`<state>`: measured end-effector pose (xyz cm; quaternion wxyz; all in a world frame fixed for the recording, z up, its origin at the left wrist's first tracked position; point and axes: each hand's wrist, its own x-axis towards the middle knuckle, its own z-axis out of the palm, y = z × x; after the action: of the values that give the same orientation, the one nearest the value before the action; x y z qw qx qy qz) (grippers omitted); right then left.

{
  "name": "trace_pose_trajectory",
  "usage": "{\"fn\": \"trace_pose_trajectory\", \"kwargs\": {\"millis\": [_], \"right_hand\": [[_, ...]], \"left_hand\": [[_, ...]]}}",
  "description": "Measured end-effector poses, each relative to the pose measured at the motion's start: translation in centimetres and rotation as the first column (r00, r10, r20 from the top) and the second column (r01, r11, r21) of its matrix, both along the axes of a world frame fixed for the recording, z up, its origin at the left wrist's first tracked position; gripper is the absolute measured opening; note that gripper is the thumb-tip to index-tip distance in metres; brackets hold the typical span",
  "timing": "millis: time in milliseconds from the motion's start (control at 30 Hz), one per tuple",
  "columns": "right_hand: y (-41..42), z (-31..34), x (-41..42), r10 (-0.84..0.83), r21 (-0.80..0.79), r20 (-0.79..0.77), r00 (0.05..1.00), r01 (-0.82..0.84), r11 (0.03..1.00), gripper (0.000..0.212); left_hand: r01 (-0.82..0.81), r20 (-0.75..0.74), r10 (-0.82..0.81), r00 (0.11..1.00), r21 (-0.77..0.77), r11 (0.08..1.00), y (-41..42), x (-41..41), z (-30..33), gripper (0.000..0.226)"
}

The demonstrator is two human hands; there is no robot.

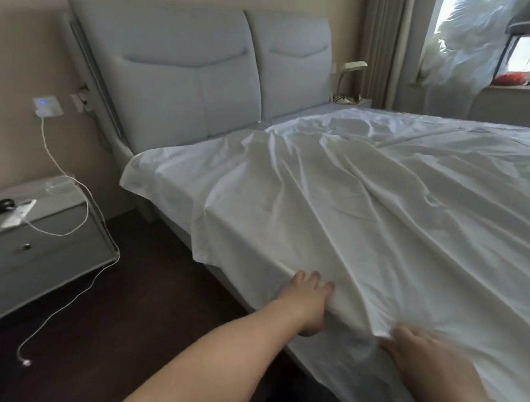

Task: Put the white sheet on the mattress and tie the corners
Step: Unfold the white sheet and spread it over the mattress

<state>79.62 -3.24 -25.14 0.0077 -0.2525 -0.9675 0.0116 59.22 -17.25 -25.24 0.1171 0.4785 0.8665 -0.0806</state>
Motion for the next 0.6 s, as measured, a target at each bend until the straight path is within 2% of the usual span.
{"fn": "trace_pose_trajectory", "kwargs": {"millis": [100,200,367,500,600], "right_hand": [[0.1,0.1,0.1,0.018,-0.017,-0.016,1.000,-0.018,1.000,0.035],[-0.3,0.6,0.1,0.037,-0.021,-0.027,0.999,-0.037,0.999,0.027],[-0.1,2.5,1.4,0.040,0.006,0.009,0.999,-0.040,0.999,0.019],[0.3,2.5,2.6,0.031,0.021,0.025,0.999,-0.032,0.999,0.010],[1.1,1.8,2.9,-0.014,0.063,0.050,0.999,0.011,0.998,0.016]], "left_hand": [[0.047,-0.131,-0.030,0.991,0.127,0.991,0.3,0.0,0.4,0.041],[0.097,-0.208,-0.054,0.977,0.205,0.974,0.4,-0.3,0.6,0.024],[0.222,-0.246,-0.152,0.957,0.289,0.931,0.5,0.2,1.1,0.019],[0.343,-0.203,-0.295,0.934,0.278,0.897,-0.4,0.7,2.4,0.022],[0.348,-0.204,-0.294,0.934,0.328,0.878,-0.5,1.2,2.4,0.029]]}}
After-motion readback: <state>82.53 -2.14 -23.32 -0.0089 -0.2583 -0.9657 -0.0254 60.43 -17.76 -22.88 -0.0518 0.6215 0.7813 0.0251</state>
